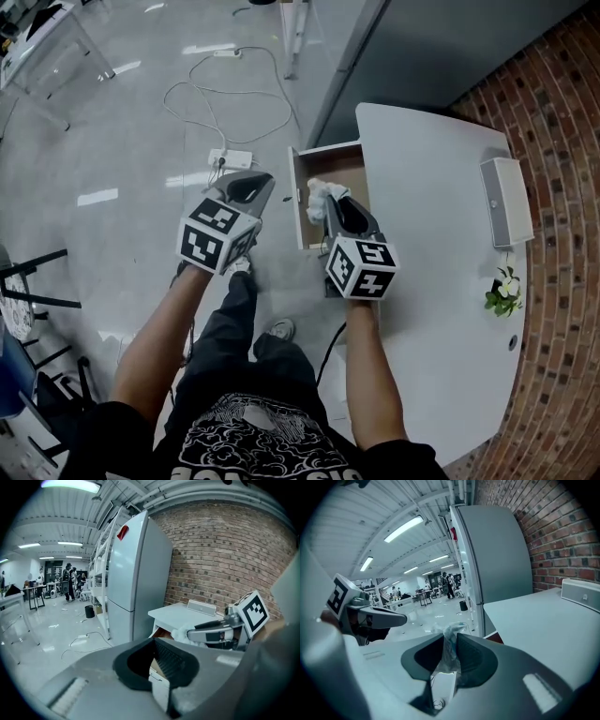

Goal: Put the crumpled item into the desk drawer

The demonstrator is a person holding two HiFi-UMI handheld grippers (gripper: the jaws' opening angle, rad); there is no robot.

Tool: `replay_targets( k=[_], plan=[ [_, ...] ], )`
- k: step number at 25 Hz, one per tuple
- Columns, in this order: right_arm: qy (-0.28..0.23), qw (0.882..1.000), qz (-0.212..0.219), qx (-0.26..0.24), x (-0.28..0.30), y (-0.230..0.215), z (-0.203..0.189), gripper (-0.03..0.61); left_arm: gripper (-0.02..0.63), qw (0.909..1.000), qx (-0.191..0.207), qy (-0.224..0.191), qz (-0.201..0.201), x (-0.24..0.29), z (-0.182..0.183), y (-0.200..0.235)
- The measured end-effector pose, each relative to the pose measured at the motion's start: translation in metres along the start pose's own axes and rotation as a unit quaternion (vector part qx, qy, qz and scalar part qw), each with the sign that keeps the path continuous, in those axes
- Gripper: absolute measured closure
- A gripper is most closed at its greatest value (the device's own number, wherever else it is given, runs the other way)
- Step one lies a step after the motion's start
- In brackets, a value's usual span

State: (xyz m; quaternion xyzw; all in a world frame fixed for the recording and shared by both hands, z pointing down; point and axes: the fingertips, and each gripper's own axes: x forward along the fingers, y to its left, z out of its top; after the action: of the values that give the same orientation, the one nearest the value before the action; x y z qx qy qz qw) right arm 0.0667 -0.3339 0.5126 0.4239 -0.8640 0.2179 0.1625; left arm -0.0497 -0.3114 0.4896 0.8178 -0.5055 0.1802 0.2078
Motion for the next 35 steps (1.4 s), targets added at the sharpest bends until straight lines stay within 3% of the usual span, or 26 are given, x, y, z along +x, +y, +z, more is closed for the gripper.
replay_targets(
  k=[18, 27, 35],
  plan=[
    [0.051, 0.996, -0.058, 0.033, 0.103, -0.057, -0.078, 0.497, 0.614, 0.9972, -0.005, 0.059, -0.047, 0.096, -0.068, 0.059],
    [0.076, 0.992, -0.09, 0.045, 0.133, -0.086, -0.115, 0.497, 0.614, 0.9936, 0.004, 0.076, -0.084, 0.145, -0.087, 0.061],
    [0.08, 0.989, -0.109, 0.053, 0.147, -0.1, -0.121, 0.495, 0.614, 0.9901, 0.001, 0.089, -0.109, 0.171, -0.099, 0.062]
  ],
)
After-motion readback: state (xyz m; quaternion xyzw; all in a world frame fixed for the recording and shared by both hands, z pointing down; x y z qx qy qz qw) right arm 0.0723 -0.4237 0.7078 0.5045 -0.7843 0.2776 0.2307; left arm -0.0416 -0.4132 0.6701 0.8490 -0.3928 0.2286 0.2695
